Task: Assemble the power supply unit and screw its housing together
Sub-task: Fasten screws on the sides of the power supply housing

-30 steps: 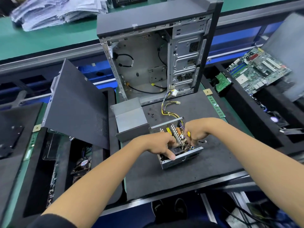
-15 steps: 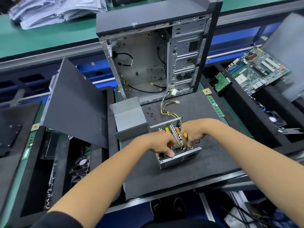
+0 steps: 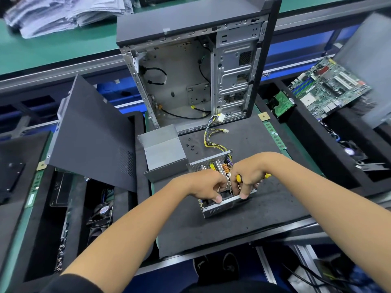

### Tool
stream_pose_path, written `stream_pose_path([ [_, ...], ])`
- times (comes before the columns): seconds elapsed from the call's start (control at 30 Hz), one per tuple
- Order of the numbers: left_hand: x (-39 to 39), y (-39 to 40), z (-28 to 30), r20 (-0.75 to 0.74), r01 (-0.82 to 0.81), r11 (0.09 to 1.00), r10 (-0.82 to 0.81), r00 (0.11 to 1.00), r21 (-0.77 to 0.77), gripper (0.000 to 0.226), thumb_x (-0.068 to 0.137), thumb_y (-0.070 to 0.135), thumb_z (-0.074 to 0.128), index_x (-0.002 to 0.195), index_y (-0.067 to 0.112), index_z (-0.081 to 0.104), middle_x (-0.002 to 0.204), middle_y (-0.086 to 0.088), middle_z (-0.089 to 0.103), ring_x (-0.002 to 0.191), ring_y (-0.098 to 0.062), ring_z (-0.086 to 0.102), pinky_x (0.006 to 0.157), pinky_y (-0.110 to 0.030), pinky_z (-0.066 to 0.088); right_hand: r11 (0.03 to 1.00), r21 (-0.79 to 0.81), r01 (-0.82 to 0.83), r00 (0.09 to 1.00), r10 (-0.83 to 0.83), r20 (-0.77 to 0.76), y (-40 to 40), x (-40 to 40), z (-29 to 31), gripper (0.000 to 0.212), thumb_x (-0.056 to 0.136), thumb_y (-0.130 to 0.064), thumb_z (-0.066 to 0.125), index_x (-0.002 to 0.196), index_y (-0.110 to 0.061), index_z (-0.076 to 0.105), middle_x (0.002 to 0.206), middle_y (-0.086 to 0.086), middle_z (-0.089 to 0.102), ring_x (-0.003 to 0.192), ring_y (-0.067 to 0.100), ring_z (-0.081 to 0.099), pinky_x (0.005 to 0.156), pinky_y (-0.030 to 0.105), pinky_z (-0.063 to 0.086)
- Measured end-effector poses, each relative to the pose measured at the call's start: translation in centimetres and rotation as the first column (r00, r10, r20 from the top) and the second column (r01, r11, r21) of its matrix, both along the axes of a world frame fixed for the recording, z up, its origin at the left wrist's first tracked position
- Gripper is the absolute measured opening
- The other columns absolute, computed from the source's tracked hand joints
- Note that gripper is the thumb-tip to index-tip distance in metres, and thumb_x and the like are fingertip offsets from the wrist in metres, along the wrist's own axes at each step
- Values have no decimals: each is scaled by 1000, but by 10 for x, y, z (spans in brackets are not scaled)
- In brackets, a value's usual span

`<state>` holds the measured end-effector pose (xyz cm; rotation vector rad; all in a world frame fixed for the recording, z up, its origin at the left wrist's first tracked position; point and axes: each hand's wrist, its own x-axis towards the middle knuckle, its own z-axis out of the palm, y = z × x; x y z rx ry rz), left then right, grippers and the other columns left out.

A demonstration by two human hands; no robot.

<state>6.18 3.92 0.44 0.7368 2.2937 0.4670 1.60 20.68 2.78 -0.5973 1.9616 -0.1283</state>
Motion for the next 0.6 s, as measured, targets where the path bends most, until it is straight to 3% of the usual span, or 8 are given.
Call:
stream_pose_path([
  [0.23,-5,1,4,52,4,998,-1,999,-66,28,83,20,72,107,8,62,93,-6,66,72,-16,54,58,-23,37,1000,12,-23,999,22,29,-4,0,-6,10,78,-13,77,86,-17,71,57,-2,57,50,13,47,47,20,38],
  [0.33,-4,4,4,42,-4,996,8,999,-88,25,83,20,72,106,11,65,74,4,62,51,-1,51,48,-14,35,1000,15,-14,1000,14,23,-4,-1,-7,12,77,-12,78,76,-20,69,51,-6,56,49,12,46,45,19,36],
  [0.5,-1,7,4,-36,45,993,-49,998,-109,17,85,26,69,81,10,65,62,4,53,62,-17,49,57,-26,34,999,33,-41,999,41,18,-5,0,-5,20,75,-13,79,64,-23,66,51,-3,56,49,13,45,46,21,35],
  [0.6,2,5,11,7,81,982,-81,997,-172,44,78,49,72,83,7,61,65,0,58,63,-20,53,55,-29,38,998,48,-52,999,52,-15,-9,1,-3,20,75,-14,79,70,-17,60,60,4,56,53,18,47,54,25,39],
])
